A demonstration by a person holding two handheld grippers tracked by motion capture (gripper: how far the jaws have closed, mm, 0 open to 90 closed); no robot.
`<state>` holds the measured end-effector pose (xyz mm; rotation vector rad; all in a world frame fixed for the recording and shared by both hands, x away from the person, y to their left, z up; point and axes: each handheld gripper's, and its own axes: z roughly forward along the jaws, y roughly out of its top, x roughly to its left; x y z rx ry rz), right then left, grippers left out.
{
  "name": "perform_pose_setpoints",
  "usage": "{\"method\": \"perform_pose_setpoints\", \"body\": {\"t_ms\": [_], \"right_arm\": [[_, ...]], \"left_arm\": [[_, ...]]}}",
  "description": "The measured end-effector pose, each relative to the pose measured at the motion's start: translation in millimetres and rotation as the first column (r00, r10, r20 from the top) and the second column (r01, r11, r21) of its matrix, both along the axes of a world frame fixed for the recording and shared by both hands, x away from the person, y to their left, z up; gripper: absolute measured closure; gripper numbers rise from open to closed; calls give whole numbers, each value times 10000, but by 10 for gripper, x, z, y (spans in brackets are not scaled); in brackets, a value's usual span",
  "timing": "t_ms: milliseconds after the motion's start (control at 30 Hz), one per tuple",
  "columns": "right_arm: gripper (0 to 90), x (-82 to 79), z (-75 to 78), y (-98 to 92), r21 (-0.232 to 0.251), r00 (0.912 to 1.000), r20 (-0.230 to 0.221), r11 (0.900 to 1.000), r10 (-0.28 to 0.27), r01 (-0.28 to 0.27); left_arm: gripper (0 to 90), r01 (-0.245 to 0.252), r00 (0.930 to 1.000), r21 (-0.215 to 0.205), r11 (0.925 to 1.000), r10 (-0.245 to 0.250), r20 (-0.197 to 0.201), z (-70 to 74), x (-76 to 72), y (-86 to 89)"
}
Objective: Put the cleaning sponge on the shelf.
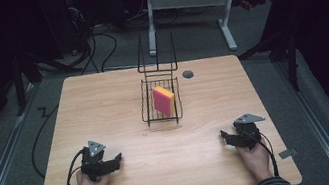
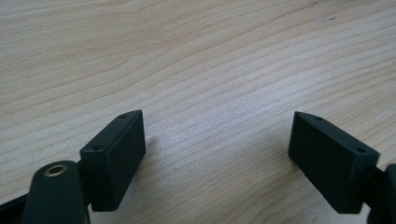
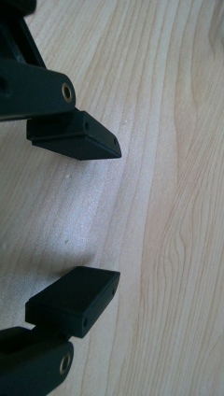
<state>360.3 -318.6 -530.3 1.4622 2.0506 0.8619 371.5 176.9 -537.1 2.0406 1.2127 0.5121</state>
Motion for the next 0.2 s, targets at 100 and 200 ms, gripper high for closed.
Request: {"method": "perform_pose_setpoints", "body": {"t_ms": [100,200], "right_arm": [[356,1,0,-1,-8,10000,3,10000,10,-10],[356,0,0,0,2,10000,-2,10000,-2,2]], "left_arm": [[193,-6,10000,0,10000,6,4,0,0,0],[193,-7,10000,-1,10000,7,5,0,0,0]]}}
